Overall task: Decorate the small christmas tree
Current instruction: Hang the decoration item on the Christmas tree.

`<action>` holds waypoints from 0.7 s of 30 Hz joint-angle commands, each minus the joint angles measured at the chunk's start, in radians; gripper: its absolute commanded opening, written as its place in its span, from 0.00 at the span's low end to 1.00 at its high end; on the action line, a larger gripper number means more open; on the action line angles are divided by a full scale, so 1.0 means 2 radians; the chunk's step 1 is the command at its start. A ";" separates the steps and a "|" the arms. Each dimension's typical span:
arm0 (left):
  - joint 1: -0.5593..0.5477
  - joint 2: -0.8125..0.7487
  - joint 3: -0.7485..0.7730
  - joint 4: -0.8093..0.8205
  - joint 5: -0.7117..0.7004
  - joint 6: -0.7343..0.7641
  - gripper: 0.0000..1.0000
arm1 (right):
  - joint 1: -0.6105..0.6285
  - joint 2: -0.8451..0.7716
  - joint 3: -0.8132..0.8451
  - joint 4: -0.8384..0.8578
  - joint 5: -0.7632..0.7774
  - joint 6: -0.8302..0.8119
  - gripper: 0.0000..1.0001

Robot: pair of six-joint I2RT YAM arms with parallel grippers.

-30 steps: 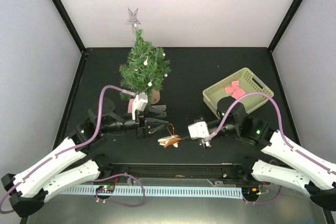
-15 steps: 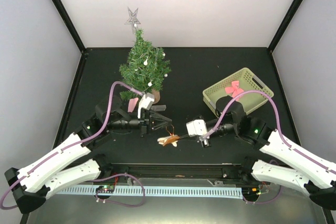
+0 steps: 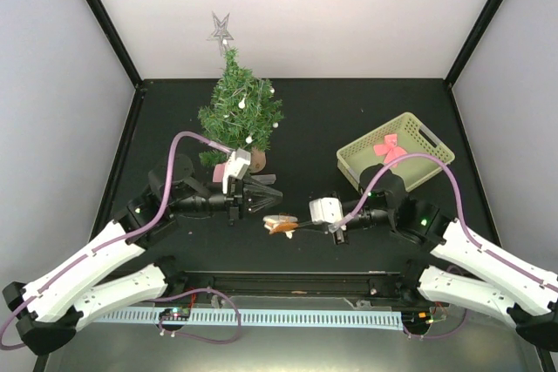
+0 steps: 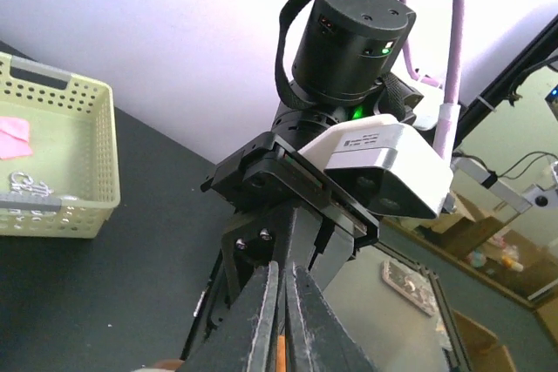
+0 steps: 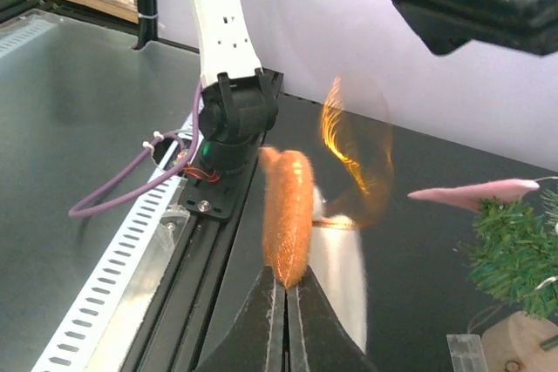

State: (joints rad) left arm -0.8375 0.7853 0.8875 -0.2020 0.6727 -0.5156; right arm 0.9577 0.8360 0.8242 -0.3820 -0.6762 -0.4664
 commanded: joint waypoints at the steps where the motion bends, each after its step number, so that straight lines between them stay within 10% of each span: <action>1: -0.001 -0.013 0.017 0.004 -0.019 0.019 0.11 | -0.002 0.001 0.006 0.008 0.028 -0.002 0.01; 6: -0.001 -0.036 0.015 0.007 -0.057 0.046 0.44 | -0.011 0.025 0.024 -0.016 0.055 -0.035 0.01; 21: -0.001 -0.147 -0.051 -0.078 -0.296 0.254 0.99 | -0.103 0.164 0.121 -0.063 0.041 -0.139 0.01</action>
State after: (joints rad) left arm -0.8375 0.5259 0.8352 -0.2832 0.2649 -0.1539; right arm 0.7712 1.0966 0.9829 -0.4793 -0.6075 -0.6662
